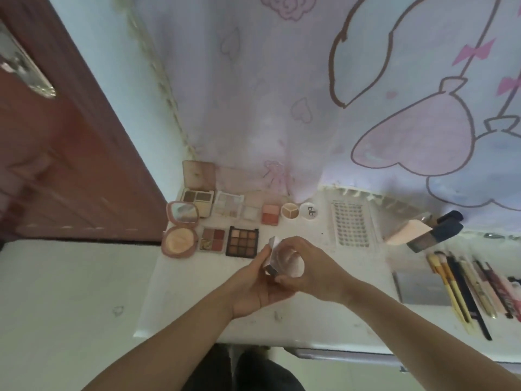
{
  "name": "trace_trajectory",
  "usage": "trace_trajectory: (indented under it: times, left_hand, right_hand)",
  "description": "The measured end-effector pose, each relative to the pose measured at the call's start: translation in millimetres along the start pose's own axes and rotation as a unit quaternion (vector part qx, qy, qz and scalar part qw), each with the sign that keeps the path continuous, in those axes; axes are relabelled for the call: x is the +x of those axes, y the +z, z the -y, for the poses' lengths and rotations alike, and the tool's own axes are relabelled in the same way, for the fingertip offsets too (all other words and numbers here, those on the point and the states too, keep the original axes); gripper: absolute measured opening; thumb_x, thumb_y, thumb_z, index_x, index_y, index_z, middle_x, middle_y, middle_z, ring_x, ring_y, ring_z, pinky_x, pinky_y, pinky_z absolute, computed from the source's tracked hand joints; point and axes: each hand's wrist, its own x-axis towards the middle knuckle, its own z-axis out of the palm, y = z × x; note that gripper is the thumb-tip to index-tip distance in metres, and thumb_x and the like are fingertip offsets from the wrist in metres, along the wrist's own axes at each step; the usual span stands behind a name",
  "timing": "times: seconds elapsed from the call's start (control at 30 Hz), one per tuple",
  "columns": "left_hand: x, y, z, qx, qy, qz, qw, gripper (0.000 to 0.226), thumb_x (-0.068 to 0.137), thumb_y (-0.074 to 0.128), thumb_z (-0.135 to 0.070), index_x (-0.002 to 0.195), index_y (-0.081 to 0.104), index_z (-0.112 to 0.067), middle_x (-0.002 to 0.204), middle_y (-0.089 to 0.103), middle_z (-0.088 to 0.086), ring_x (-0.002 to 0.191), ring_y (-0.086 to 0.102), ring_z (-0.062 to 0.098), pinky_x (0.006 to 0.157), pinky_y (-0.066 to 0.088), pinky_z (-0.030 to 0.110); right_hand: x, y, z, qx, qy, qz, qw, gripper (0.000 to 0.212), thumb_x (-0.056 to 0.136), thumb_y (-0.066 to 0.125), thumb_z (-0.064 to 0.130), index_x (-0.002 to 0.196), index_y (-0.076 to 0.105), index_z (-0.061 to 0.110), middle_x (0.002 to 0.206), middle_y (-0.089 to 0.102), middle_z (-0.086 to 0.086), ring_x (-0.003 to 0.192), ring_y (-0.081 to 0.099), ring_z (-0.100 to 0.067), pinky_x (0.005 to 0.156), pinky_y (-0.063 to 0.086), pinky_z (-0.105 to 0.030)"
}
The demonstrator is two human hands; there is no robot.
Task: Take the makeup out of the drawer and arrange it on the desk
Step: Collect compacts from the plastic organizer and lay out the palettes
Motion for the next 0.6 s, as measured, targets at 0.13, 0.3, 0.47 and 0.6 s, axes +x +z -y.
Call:
trace_trajectory:
  times: [0.13, 0.3, 0.47, 0.6]
  left_hand:
    - [-30.6, -26.5, -8.6, -0.021, 0.041, 0.008, 0.999, 0.066, 0.074, 0.076, -0.044, 0.129, 0.056, -0.013, 0.133, 0.054, 0.02, 0.119, 0.056, 0.036, 0.092, 0.048, 0.047]
    - [-63.2, -48.2, -17.6, -0.039, 0.066, 0.006, 0.997, 0.059, 0.084, 0.066, -0.043, 0.133, 0.052, -0.015, 0.135, 0.052, 0.02, 0.12, 0.054, 0.035, 0.096, 0.046, 0.047]
    - [-93.6, -62.3, -30.5, -0.022, 0.082, -0.015, 0.996, 0.065, 0.079, 0.07, -0.046, 0.134, 0.051, -0.017, 0.133, 0.053, 0.02, 0.116, 0.057, 0.036, 0.088, 0.052, 0.045]
    - [-104.3, -66.6, -41.6, 0.031, 0.084, -0.026, 0.996, 0.069, 0.074, 0.07, -0.051, 0.131, 0.054, -0.017, 0.13, 0.055, 0.016, 0.097, 0.064, 0.029, 0.095, 0.049, 0.046]
  right_hand:
    - [26.0, 14.2, 30.4, -0.011, -0.03, 0.045, 0.998, 0.045, 0.066, 0.073, 0.052, 0.102, 0.05, 0.041, 0.101, 0.055, 0.026, 0.092, 0.055, 0.006, 0.079, 0.048, -0.012]
    - [45.9, 30.3, 65.6, -0.014, -0.056, 0.083, 0.995, 0.044, 0.066, 0.074, 0.05, 0.102, 0.052, 0.038, 0.1, 0.056, 0.023, 0.087, 0.058, 0.003, 0.076, 0.053, -0.018]
    - [56.2, 49.7, 94.5, -0.04, -0.055, 0.109, 0.992, 0.04, 0.074, 0.071, 0.048, 0.105, 0.049, 0.036, 0.107, 0.055, 0.02, 0.093, 0.055, 0.002, 0.078, 0.048, -0.015]
    - [63.4, 57.2, 119.6, -0.032, -0.06, 0.069, 0.995, 0.032, 0.076, 0.071, 0.046, 0.096, 0.048, 0.034, 0.105, 0.052, 0.017, 0.09, 0.049, -0.001, 0.068, 0.035, -0.011]
